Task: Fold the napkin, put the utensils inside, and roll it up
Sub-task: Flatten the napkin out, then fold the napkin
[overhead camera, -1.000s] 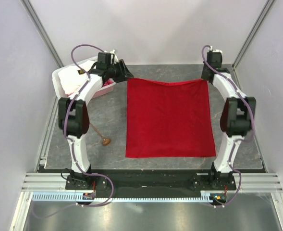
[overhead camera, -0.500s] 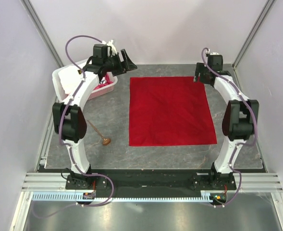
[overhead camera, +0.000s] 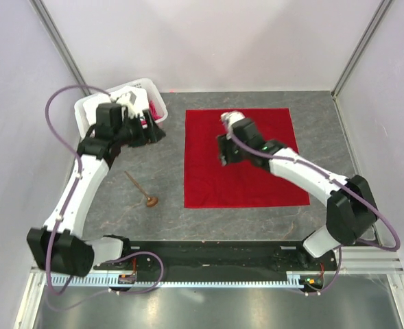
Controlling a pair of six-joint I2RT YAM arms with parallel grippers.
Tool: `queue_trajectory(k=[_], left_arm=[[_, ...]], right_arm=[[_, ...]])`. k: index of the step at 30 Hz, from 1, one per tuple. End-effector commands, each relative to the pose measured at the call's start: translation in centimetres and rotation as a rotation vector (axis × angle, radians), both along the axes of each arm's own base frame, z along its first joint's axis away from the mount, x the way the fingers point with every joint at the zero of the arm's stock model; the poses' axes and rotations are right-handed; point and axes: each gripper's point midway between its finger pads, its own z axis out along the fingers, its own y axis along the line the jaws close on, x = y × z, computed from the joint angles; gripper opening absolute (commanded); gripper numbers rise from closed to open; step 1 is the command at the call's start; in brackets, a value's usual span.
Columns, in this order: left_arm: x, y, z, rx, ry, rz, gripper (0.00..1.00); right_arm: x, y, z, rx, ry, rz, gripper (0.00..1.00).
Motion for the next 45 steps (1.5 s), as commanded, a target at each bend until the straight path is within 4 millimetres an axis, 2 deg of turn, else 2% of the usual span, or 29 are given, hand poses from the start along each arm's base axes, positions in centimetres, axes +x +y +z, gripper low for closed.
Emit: queue_trajectory(k=[1, 2, 3, 4, 5, 6, 7, 8, 9, 10, 11, 12, 13, 15, 20, 25, 28, 36, 45], left_arm=[[-4.3, 4.6, -3.8, 0.214, 0.012, 0.088, 0.81], [-4.7, 5.5, -4.2, 0.234, 0.013, 0.131, 0.81], [-4.8, 6.3, -4.6, 0.250, 0.007, 0.169, 0.81], [-5.2, 7.7, -5.9, 0.286, 0.029, 0.227, 0.81], [-5.5, 8.7, -5.5, 0.284, 0.013, 0.271, 0.82], [-5.7, 9.1, -5.3, 0.287, 0.004, 0.294, 0.82], [-5.7, 9.6, -4.9, 0.289, -0.015, 0.320, 0.82], [-5.9, 10.1, -4.0, 0.282, -0.047, 0.342, 0.82], [-6.0, 10.3, -3.7, 0.280, -0.063, 0.353, 0.82], [-6.0, 10.4, -3.4, 0.273, -0.075, 0.360, 0.82], [-6.0, 10.5, -3.3, 0.273, -0.081, 0.365, 0.82], [-6.0, 10.5, -3.4, 0.273, -0.079, 0.367, 0.82], [-6.0, 10.5, -3.4, 0.273, -0.077, 0.362, 0.82], [-5.8, 10.3, -3.9, 0.278, -0.062, 0.348, 0.82], [-5.8, 9.8, -3.9, 0.260, -0.057, 0.327, 0.82], [-5.7, 9.5, -4.2, 0.255, -0.048, 0.312, 0.82], [-5.7, 9.4, -4.3, 0.250, -0.044, 0.302, 0.82], [-5.7, 9.3, -4.3, 0.249, -0.044, 0.297, 0.82], [-5.7, 9.2, -4.4, 0.246, -0.042, 0.292, 0.81]], right_arm=[[-5.1, 5.6, -1.7, -0.033, 0.024, 0.088, 0.61], [-7.5, 8.3, -2.2, -0.035, 0.026, 0.162, 0.60], [-8.6, 9.7, -2.4, -0.038, 0.031, 0.195, 0.59], [-9.6, 10.9, -3.9, -0.062, 0.053, 0.220, 0.59], [-11.6, 12.7, -4.4, -0.077, 0.048, 0.257, 0.58], [-12.4, 13.8, -4.7, -0.084, 0.042, 0.275, 0.57], [-13.1, 14.6, -6.4, -0.118, 0.059, 0.294, 0.57], [-14.7, 15.9, -7.1, -0.137, 0.058, 0.334, 0.56], [-15.0, 17.0, -7.2, -0.142, 0.052, 0.349, 0.56], [-15.3, 17.5, -9.2, -0.184, 0.069, 0.357, 0.55], [-16.1, 18.1, -9.7, -0.206, 0.064, 0.369, 0.54], [-16.2, 19.0, -9.4, -0.203, 0.055, 0.376, 0.54], [-16.2, 19.2, -10.3, -0.224, 0.059, 0.376, 0.54], [-16.4, 19.9, -10.3, -0.225, 0.050, 0.380, 0.53], [-15.8, 19.6, -11.0, -0.264, 0.030, 0.354, 0.50], [-14.9, 18.8, -10.4, -0.308, -0.017, 0.328, 0.50], [-14.4, 18.6, -10.9, -0.345, -0.028, 0.320, 0.49], [-14.6, 18.7, -11.9, -0.365, -0.004, 0.330, 0.44], [-14.8, 17.8, -12.9, -0.367, 0.045, 0.315, 0.41]])
